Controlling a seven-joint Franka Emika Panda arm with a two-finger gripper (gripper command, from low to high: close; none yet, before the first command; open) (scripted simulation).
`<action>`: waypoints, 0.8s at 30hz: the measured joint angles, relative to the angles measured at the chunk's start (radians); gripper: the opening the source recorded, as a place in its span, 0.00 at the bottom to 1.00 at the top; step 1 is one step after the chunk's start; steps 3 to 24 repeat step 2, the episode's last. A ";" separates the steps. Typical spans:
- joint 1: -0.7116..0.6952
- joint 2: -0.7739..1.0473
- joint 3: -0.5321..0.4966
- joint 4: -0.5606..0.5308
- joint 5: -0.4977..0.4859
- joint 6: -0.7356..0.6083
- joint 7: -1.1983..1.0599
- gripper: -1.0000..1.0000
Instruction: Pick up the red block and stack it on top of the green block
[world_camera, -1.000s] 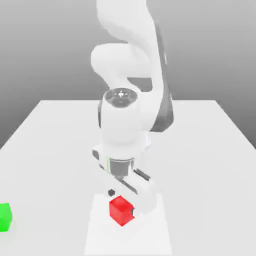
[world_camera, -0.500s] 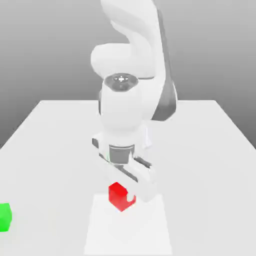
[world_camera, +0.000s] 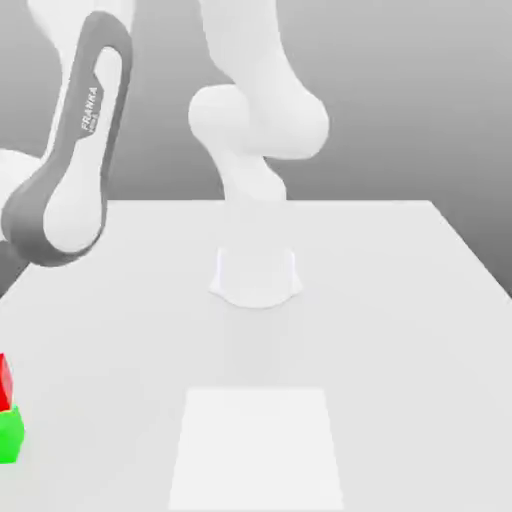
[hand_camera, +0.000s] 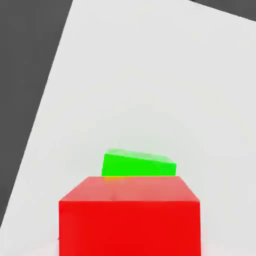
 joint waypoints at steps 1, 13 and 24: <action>0.000 0.000 0.000 0.000 0.000 0.000 0.000 1.00; 0.000 0.000 0.000 0.000 0.000 0.000 0.000 1.00; 0.000 0.000 0.000 0.000 0.000 0.000 0.000 1.00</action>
